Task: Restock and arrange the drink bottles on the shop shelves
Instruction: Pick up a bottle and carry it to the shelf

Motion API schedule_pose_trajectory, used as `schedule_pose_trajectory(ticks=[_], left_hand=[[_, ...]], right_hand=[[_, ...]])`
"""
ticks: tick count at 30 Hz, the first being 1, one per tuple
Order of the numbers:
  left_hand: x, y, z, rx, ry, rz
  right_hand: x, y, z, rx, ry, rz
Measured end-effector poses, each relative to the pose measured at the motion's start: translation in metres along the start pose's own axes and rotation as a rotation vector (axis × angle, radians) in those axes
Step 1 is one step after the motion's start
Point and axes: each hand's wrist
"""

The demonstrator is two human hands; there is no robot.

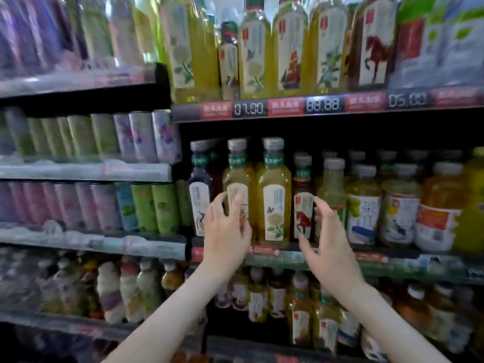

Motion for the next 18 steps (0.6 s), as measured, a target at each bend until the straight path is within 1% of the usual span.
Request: schedule_pose_trajectory(ticks=[2, 4, 5, 7, 10, 12, 14, 16, 18], left_hand=[[0.009, -0.003, -0.009, 0.043, 0.001, -0.083], [0.012, -0.007, -0.007, 0.048, 0.002, -0.159], [0.012, -0.009, -0.004, 0.044, 0.002, -0.160], [0.012, -0.016, 0.004, 0.056, -0.040, -0.117], [0.013, -0.033, 0.023, 0.054, -0.152, -0.082], [0.017, -0.044, 0.038, 0.023, -0.216, -0.090], [0.022, -0.054, 0.051, 0.016, -0.232, -0.117], [0.026, -0.062, 0.060, 0.053, -0.212, -0.139], [0.028, -0.068, 0.064, 0.059, -0.191, -0.146]], right_hand=[[0.011, -0.008, 0.003, -0.082, -0.056, -0.049], [0.020, -0.014, 0.010, -0.294, -0.139, -0.113], [0.024, -0.015, 0.014, -0.376, -0.187, -0.137], [0.030, -0.014, 0.023, -0.440, -0.227, -0.119], [0.034, -0.006, 0.034, -0.454, -0.148, -0.011], [0.040, 0.001, 0.040, -0.472, -0.104, 0.048], [0.052, 0.007, 0.048, -0.584, -0.088, 0.092], [0.069, 0.013, 0.050, -0.761, -0.101, 0.049], [0.081, 0.014, 0.053, -0.833, -0.151, -0.070]])
Point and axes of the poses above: each hand's wrist, its own x-axis towards the middle knuckle, its own y-axis out of the back of the hand, z = x × y, and after that the axes turned 1 degree about -x, right-handed
